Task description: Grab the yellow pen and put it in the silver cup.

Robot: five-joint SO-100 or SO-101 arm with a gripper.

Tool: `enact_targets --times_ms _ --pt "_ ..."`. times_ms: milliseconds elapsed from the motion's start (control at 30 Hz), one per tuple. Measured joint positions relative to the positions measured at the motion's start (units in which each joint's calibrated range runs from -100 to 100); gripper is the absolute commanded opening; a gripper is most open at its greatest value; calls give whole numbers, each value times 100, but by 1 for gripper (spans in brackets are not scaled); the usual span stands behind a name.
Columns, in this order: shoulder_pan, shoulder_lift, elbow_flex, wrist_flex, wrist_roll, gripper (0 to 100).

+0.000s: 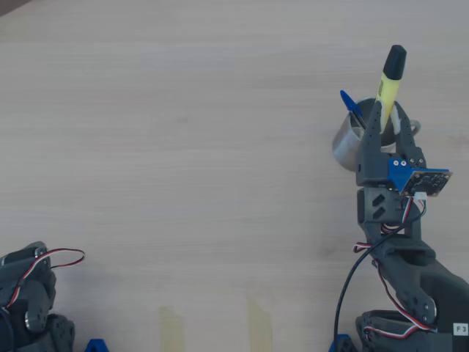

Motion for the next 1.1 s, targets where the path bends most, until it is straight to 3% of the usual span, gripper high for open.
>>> enact_targets --times_ms 1100 --pt "159 317 -189 1320 0 8"
